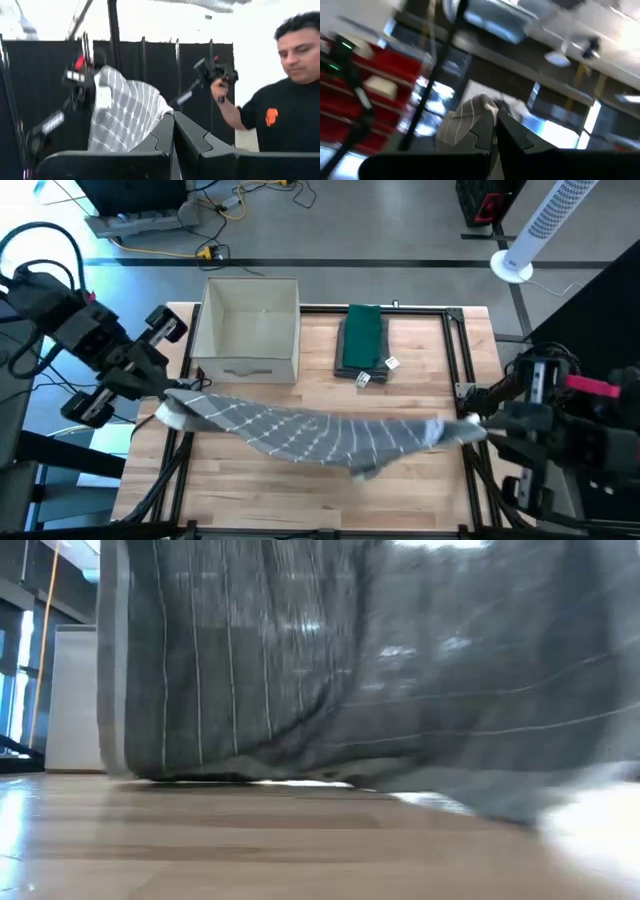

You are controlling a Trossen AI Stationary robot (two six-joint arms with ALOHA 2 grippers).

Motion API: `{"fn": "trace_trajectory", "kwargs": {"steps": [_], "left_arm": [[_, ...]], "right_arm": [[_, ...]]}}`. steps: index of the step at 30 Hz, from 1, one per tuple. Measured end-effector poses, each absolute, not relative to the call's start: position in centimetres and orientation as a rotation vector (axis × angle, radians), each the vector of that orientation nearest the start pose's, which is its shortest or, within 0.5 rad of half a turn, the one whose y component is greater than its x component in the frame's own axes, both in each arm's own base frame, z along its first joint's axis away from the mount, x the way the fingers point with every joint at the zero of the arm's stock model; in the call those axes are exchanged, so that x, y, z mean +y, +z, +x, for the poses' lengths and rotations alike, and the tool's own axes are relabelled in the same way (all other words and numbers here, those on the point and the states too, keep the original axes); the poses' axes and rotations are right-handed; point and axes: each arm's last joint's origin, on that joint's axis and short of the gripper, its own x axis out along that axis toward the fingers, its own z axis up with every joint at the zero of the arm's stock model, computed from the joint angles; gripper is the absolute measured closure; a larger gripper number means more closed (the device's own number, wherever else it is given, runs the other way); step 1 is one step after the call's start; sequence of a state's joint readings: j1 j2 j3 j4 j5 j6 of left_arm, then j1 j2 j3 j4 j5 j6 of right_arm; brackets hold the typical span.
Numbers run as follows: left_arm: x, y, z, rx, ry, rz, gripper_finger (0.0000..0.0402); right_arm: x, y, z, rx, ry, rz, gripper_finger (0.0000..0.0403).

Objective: Fold towel
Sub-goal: Fold the gray patterned towel

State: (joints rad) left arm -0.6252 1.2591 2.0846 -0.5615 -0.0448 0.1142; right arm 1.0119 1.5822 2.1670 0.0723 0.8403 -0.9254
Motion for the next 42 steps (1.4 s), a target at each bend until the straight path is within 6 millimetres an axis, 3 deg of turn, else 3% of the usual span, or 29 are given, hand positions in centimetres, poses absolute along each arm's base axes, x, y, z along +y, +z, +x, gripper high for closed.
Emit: {"fn": "trace_trajectory", "kwargs": {"steps": [10,22,30,42], "left_arm": [[-11.3,61.6,14.0,-0.513,-0.578,0.031,0.0402],[-12.1,62.8,15.1,-0.697,-0.512,-0.056,0.0402],[-13.0,61.7,16.6,-0.554,-0.455,-0.129,0.0402],[-15.3,61.0,17.5,-0.531,-0.69,-0.183,0.0402]], "right_arm": [[21.3,61.2,15.5,-0.569,0.046,-0.475,0.0403],[21.9,61.4,14.7,-0.674,0.093,-0.602,0.0403],[22.4,61.2,14.0,-0.627,0.104,-0.583,0.0403],[23.9,60.3,14.2,-0.634,0.205,-0.605,0.0403]]}}
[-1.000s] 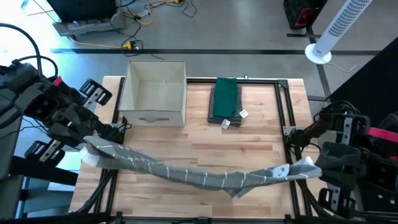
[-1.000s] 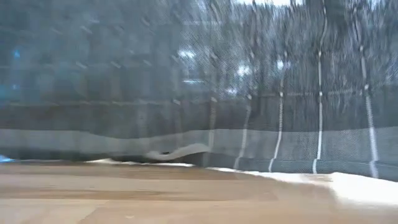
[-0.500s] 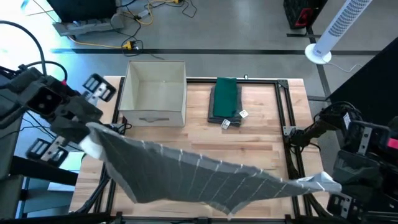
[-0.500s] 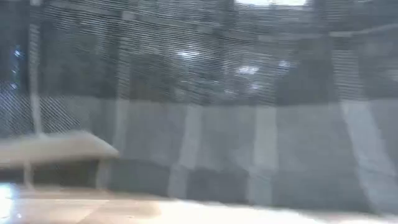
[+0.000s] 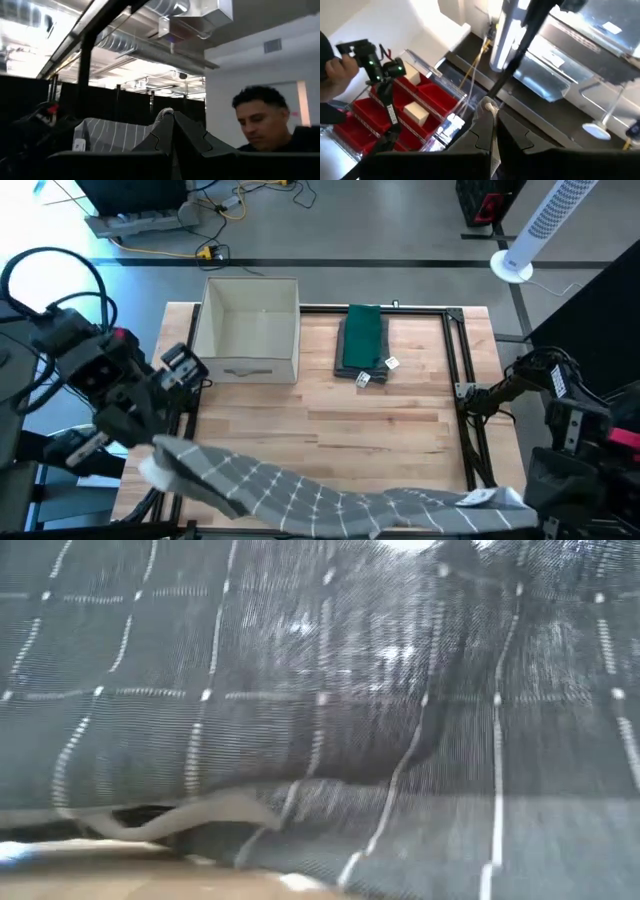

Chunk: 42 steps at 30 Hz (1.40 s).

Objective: Fold towel
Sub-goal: Fold the gray patterned towel

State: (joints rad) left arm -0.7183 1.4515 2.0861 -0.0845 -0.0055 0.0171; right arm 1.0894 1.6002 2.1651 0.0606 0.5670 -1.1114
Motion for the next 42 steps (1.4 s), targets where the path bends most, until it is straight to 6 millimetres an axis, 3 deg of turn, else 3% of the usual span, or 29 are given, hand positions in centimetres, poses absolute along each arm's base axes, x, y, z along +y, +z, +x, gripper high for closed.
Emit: {"fn": "trace_trajectory", "kwargs": {"steps": [7,16,22,26,29,35,42], "left_arm": [[-17.7,60.5,17.7,-0.581,-0.592,-0.056,0.0402],[-19.6,60.2,18.3,-0.635,-0.596,-0.075,0.0401],[-19.9,60.4,18.4,-0.674,-0.587,-0.1,0.0401],[-19.1,61.0,18.0,-0.654,-0.488,-0.057,0.0401],[-18.6,61.0,18.0,-0.564,-0.383,0.016,0.0401],[-17.3,56.8,19.9,-0.088,-0.154,0.178,0.0401],[-15.7,48.4,24.4,0.371,-0.042,0.275,0.0401]], "right_arm": [[24.2,61.0,12.3,-0.722,0.181,-0.645,0.0403],[24.9,61.3,10.3,-0.773,0.23,-0.626,0.0403],[25.3,61.3,9.2,-0.8,0.245,-0.665,0.0403],[25.0,61.4,9.0,-0.719,0.176,-0.64,0.0403],[24.2,61.3,10.0,-0.568,0.072,-0.565,0.0403],[23.0,60.9,12.3,-0.376,-0.079,-0.465,0.0403],[22.8,61.0,12.4,-0.398,-0.081,-0.461,0.0403]]}}
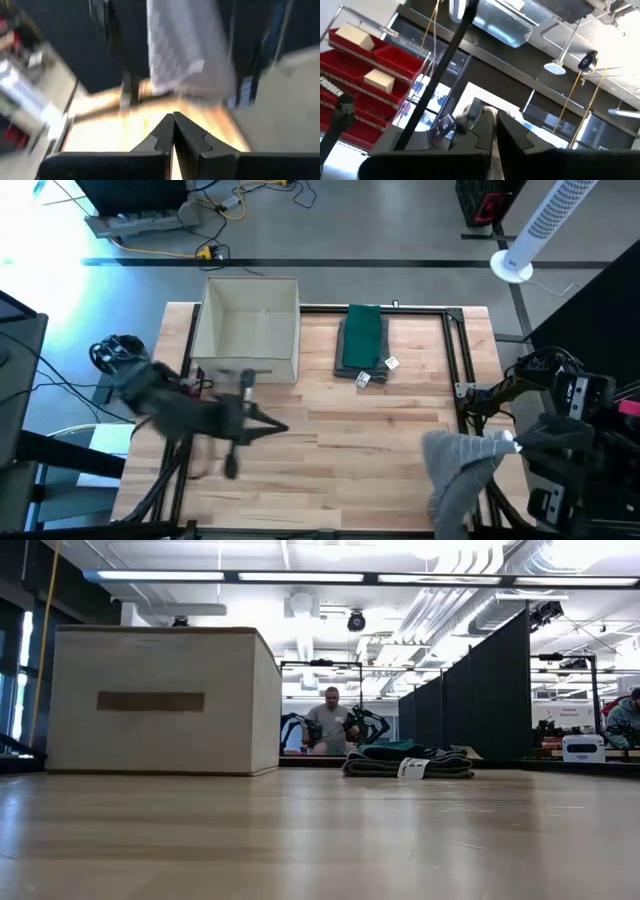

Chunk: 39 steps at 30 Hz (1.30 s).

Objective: Fold towel
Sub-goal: Fold the gray patterned towel

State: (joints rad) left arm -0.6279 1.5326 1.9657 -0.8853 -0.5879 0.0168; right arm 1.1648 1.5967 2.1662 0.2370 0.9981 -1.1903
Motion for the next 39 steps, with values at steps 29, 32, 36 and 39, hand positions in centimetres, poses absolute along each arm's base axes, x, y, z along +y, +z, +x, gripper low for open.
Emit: {"fn": "trace_trajectory", "kwargs": {"steps": [29,32,36,39], "left_arm": [[-9.3,32.3,32.8,0.424,0.018,0.148,0.0342],[-9.7,31.8,34.3,0.351,0.041,0.122,0.0309],[-10.4,28.9,36.6,0.364,0.055,0.111,0.0275],[-10.8,27.6,37.7,0.341,0.09,0.083,0.0257]], "right_arm": [[15.0,60.9,19.9,-0.101,-0.647,-0.413,0.0403],[14.6,60.8,20.2,-0.097,-0.665,-0.412,0.0403],[14.2,60.8,20.5,-0.089,-0.687,-0.403,0.0403],[13.8,60.8,20.8,-0.072,-0.718,-0.392,0.0403]]}}
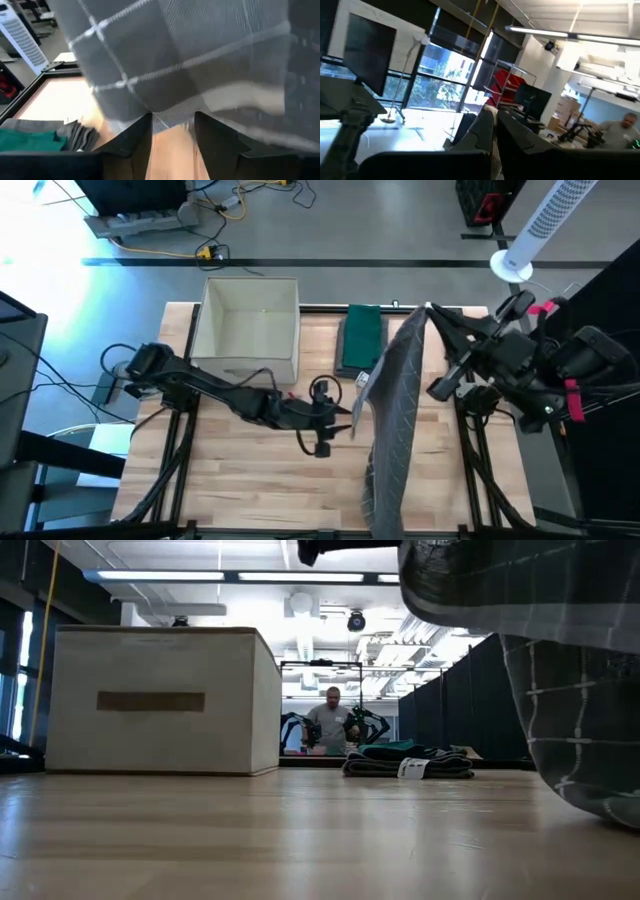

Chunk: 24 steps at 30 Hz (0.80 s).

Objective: Fold towel
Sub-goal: Fold the gray patterned towel

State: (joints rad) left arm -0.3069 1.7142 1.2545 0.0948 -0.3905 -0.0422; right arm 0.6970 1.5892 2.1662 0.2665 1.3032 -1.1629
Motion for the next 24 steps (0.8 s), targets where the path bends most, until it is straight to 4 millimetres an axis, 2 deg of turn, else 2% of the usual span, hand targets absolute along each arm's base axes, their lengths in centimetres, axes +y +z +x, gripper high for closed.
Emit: {"fn": "trace_trajectory", "kwargs": {"steps": [3,7,11,16,24], "left_arm": [[-11.3,27.2,37.8,0.346,0.109,0.071,0.0246],[-12.3,26.9,36.6,0.425,0.16,0.133,0.0243],[-13.4,29.4,34.9,0.347,0.171,0.114,0.0243],[-14.7,31.8,34.2,0.186,0.256,0.02,0.0243],[-16.0,33.1,34.0,0.161,0.35,-0.051,0.0243]], "right_arm": [[13.3,60.8,21.0,-0.065,-0.74,-0.391,0.0403],[13.0,60.8,21.2,-0.061,-0.754,-0.397,0.0403],[13.0,60.7,21.3,-0.054,-0.752,-0.415,0.0403],[13.1,60.6,21.4,-0.048,-0.746,-0.432,0.0403],[13.1,60.6,21.4,-0.06,-0.737,-0.438,0.0403]]}}
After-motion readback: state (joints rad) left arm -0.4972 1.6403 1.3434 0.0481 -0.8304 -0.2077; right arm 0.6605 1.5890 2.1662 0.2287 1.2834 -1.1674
